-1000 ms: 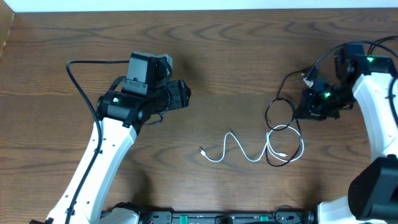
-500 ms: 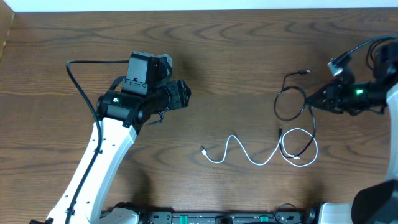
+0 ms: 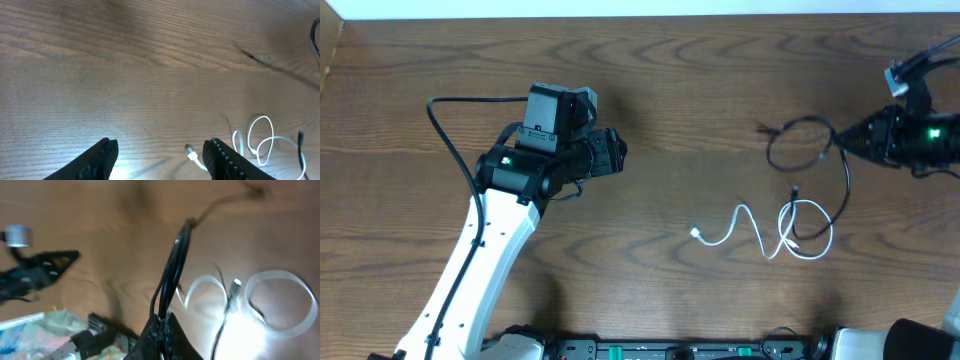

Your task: Untangle cables

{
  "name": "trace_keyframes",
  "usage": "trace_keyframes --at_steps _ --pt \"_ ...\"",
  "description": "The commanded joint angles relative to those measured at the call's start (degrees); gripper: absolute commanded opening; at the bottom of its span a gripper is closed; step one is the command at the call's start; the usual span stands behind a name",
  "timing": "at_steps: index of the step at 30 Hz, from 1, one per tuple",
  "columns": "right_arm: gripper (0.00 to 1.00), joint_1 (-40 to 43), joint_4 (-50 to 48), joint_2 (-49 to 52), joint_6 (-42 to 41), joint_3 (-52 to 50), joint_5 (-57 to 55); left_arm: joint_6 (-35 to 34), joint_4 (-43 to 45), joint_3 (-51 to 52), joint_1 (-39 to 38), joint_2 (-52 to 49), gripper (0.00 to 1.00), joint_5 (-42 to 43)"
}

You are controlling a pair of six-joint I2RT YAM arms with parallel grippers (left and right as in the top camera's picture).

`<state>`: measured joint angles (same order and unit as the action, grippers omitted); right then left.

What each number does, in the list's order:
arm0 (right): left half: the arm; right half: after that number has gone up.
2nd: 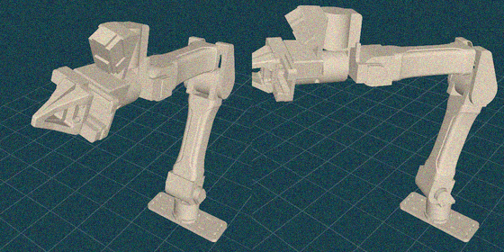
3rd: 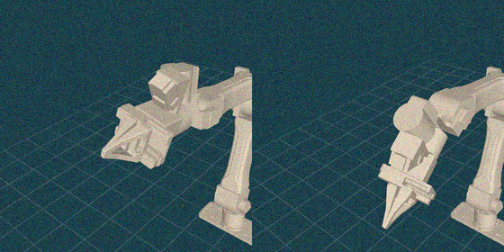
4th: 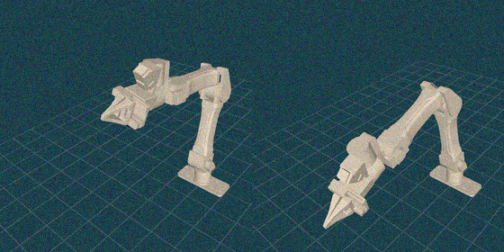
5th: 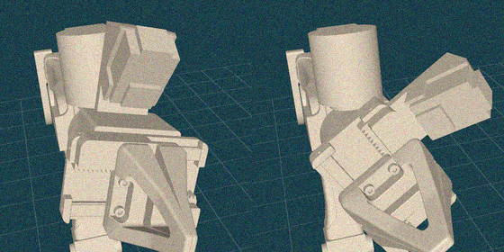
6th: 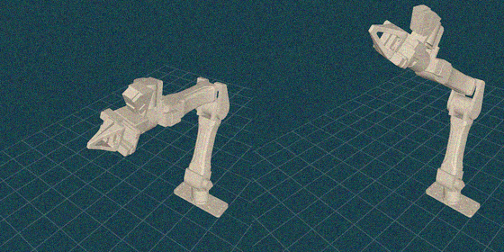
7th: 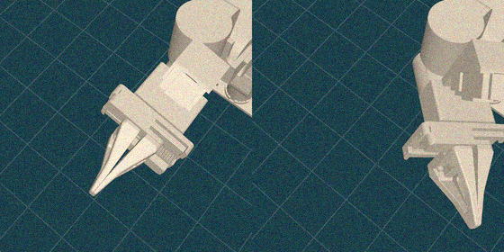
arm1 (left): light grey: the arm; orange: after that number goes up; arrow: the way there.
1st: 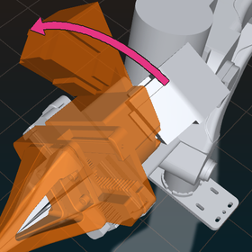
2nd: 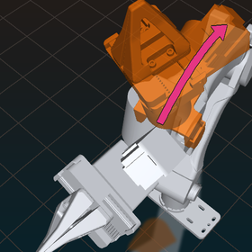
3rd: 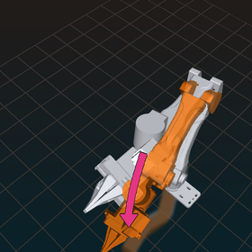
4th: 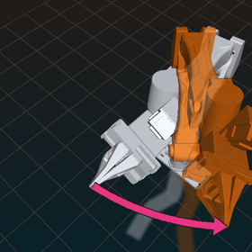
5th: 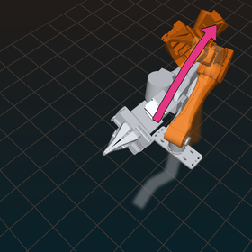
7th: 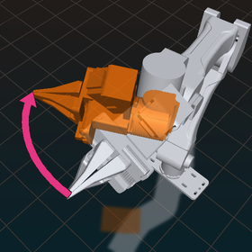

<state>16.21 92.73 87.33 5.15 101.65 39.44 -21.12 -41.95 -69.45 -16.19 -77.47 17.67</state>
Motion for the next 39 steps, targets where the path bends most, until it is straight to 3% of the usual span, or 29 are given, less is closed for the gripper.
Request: trace_keyframes --at_steps 1,7,14,21,26,31,39 --pt "0.01 -1.0 2.4 -0.3 -1.9 0.1 -10.5 0.5 -0.2 0.7 0.0 0.0 0.6 -0.4" --pt "0.01 -4.3 4.6 -0.5 -1.9 -2.8 -14.3 3.7 -1.4 0.7 0.0 0.0 0.6 0.9" --pt "0.01 -6.1 3.5 -0.4 -1.9 -6.4 -15.1 17.5 -2.3 0.8 -1.9 0.0 0.6 16.2" --pt "0.01 -6.0 3.3 -0.4 -1.9 -6.4 -15.1 29.0 -2.7 0.9 -11.9 0.0 0.6 25.9" --pt "0.01 -6.0 3.4 -0.4 -2.0 -6.4 -15.1 29.9 -0.3 1.1 -18.4 -1.6 0.6 27.4" --pt "0.01 -6.0 3.5 -0.4 -1.9 -6.4 -15.1 30.1 7.7 3.7 -21.7 -6.6 0.6 35.2" --pt "0.01 -6.0 3.5 -0.4 -1.9 -6.4 -15.1 30.1 18.8 6.4 -26.4 -14.5 0.6 35.7"
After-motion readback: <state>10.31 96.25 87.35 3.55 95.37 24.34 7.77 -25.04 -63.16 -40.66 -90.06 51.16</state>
